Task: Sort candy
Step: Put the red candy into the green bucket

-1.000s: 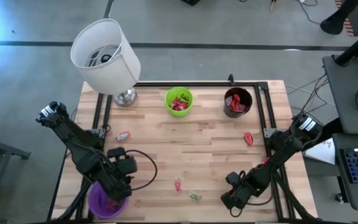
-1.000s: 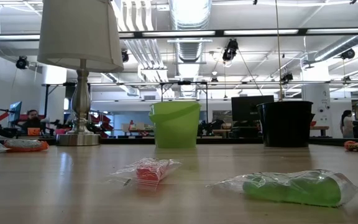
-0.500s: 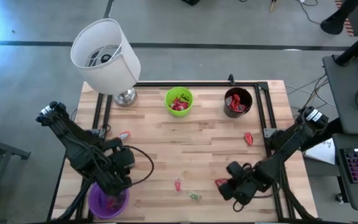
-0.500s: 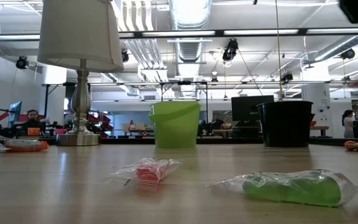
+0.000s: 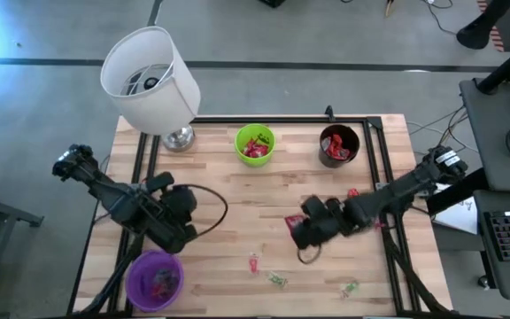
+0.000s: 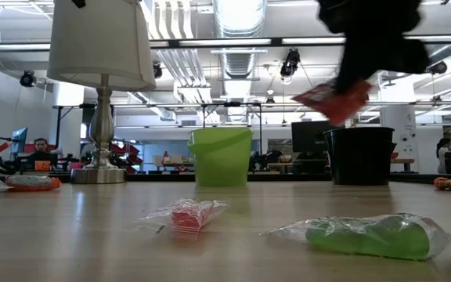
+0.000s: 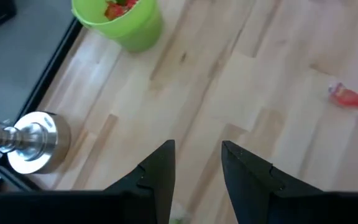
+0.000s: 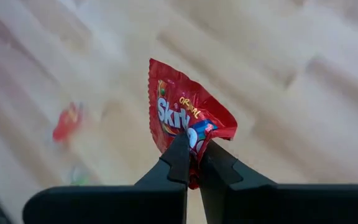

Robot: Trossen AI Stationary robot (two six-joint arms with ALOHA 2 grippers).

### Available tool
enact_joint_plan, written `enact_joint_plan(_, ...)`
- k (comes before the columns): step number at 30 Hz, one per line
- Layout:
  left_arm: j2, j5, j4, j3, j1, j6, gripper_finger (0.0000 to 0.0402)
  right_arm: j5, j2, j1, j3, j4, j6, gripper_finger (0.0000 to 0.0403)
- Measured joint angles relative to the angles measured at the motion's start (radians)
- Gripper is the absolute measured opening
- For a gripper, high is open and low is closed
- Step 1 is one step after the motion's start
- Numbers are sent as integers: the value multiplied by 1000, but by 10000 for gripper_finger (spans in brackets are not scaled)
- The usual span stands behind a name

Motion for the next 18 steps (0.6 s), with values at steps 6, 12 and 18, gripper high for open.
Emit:
enact_joint_plan(6,0,-43,-3,8,64,1,113,-1,0,-199,56,27,-262,9)
enact_joint_plan(12,0,-85,-15,12,119,1,113,-82,0,-399,100,116,-495,9)
enact_joint_plan(18,0,-92,-16,12,158,2,113,-159,0,-551,109,207,-649,9)
